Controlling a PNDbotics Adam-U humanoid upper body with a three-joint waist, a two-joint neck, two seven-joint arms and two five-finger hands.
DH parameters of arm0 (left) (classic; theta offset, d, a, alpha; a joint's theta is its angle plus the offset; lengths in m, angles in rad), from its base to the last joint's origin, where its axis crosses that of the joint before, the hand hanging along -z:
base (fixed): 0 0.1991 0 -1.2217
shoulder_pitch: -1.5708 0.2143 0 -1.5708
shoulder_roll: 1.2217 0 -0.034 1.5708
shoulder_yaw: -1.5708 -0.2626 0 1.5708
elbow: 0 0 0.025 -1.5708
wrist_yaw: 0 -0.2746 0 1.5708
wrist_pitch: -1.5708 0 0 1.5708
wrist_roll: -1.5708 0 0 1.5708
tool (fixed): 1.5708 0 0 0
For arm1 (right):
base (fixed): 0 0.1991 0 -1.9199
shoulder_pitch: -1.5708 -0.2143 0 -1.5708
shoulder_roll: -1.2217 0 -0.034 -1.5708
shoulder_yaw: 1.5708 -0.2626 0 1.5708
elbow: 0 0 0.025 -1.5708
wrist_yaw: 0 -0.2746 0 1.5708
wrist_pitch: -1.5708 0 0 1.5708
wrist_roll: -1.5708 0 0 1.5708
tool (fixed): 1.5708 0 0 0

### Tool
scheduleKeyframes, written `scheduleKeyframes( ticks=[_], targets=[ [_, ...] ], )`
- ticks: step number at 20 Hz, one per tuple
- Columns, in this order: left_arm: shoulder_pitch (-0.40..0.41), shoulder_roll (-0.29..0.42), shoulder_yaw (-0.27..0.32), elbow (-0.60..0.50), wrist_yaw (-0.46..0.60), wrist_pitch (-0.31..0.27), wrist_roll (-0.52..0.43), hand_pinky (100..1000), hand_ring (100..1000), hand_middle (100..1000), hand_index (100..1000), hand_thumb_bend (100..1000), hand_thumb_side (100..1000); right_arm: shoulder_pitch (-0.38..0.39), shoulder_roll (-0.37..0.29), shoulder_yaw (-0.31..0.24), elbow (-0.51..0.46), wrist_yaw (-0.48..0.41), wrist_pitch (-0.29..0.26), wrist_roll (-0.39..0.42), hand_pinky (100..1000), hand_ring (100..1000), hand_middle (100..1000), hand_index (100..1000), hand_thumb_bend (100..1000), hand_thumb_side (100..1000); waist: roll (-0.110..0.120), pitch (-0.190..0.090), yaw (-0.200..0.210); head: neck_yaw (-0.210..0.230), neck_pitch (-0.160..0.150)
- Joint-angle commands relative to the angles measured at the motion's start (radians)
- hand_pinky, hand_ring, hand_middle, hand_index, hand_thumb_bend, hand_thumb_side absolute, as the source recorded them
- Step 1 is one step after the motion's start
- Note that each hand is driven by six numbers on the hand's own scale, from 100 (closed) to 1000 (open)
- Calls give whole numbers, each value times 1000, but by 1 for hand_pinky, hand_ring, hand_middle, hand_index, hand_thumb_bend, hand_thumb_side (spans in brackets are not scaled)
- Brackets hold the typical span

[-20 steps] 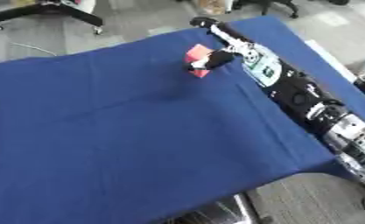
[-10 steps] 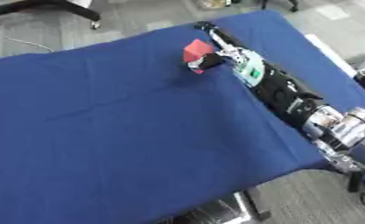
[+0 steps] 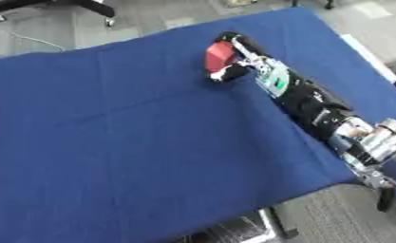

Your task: Pick up the objects with one hand, pass them to the other hand, and then place them into the box on the other side of the table.

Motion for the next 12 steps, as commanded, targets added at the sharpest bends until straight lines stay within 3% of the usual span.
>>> scheduleKeyframes(
  ticks=[1,3,4,5,7,12],
  targets=[
    [-10,3,2,-21,4,0,-3,969,644,634,844,141,912,-12,-16,-6,-9,-12,-7,-28,676,888,866,804,503,219,-2,-10,2,-1,-3],
    [-9,2,3,-21,4,1,-3,969,644,634,844,141,912,-9,-15,-8,-12,-21,-9,-54,603,828,808,734,348,183,-2,-10,2,-2,-3],
    [-8,2,3,-21,3,1,-3,969,644,634,844,141,912,-8,-15,-8,-13,-25,-9,-70,578,811,808,734,348,183,-2,-10,2,-3,-3],
    [-7,2,3,-21,3,2,-2,969,644,634,843,141,913,-7,-16,-9,-15,-29,-8,-90,549,784,768,686,212,121,-2,-10,2,-4,-3],
    [-6,1,2,-21,3,3,-2,969,644,634,843,140,914,-5,-16,-7,-22,-36,-8,-124,510,753,746,660,116,100,-3,-10,3,-6,-3],
    [-2,0,1,-21,4,7,-2,970,643,634,842,140,916,0,-16,1,-44,-55,-26,-169,421,661,721,632,100,100,-4,-11,3,-8,-3]
  ],
)
